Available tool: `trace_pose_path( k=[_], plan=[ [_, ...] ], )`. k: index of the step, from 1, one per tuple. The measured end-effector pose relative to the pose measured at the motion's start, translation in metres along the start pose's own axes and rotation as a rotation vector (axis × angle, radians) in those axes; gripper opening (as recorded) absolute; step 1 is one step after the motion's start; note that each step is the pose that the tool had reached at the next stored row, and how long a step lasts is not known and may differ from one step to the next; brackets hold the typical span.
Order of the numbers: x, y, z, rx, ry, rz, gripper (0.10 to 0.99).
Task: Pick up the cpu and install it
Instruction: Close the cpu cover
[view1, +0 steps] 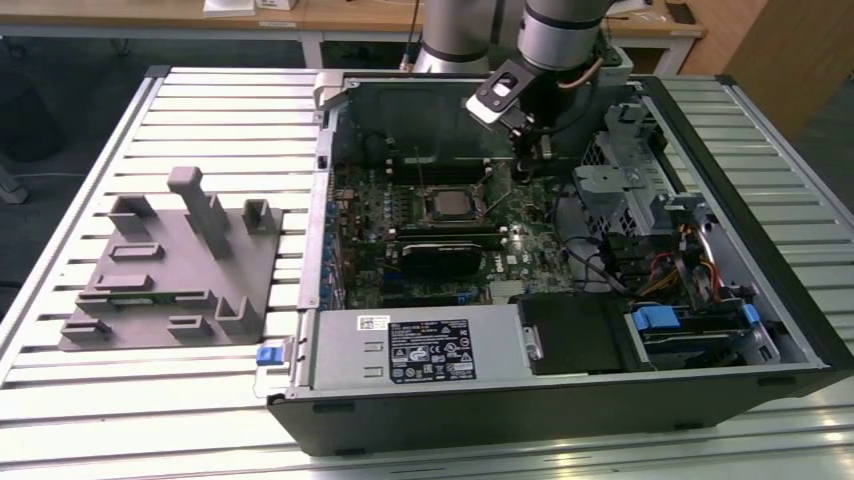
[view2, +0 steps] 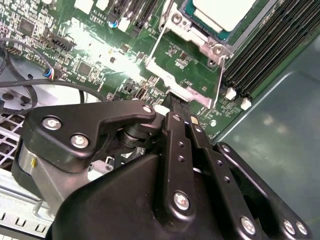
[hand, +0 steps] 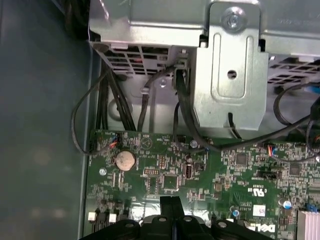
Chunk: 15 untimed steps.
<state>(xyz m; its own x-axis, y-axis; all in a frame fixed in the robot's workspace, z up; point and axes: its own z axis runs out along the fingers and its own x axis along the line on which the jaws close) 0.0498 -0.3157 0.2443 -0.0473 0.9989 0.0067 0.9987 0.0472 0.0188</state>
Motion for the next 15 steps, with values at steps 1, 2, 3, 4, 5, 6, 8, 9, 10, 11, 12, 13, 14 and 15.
trace_pose_path(
  k=[1, 2, 3, 4, 5, 6, 8, 9, 10, 11, 12, 13, 14, 15],
  plan=[
    [0.0001, -0.0015, 0.0, 0.0, 0.0, 0.0, 0.106],
    [0.0001, -0.0029, 0.0, 0.0, 0.0, 0.0, 0.106],
    [0.0002, -0.0042, 0.0, 0.0, 0.0, 0.0, 0.106],
    [0.0003, -0.0055, 0.0, 0.0, 0.0001, 0.0, 0.106],
    [0.0004, -0.0074, -0.0001, 0.0, 0.0001, 0.0, 0.106],
    [0.0004, -0.0091, -0.0001, 0.0, 0.0, 0.0, 0.106],
    [0.0005, -0.0118, -0.0002, 0.0, 0.0002, 0.0, 0.106],
    [0.0006, -0.0129, -0.0002, 0.0, 0.0004, 0.0, 0.106],
    [0.0007, -0.0142, -0.0002, 0.0, 0.0005, 0.0, 0.106],
    [0.0008, -0.016, -0.0003, 0.0, 0.0005, 0.0, 0.106],
    [0.0009, -0.0182, -0.0003, 0.0, 0.0005, 0.0, 0.106],
    [0.0009, -0.02, -0.0003, 0.0, 0.0006, 0.0, 0.106],
    [0.001, -0.021, -0.0003, 0.0, 0.0007, 0.0, 0.106],
    [0.001, -0.0219, -0.0003, 0.0, 0.0007, 0.0, 0.106]
  ],
)
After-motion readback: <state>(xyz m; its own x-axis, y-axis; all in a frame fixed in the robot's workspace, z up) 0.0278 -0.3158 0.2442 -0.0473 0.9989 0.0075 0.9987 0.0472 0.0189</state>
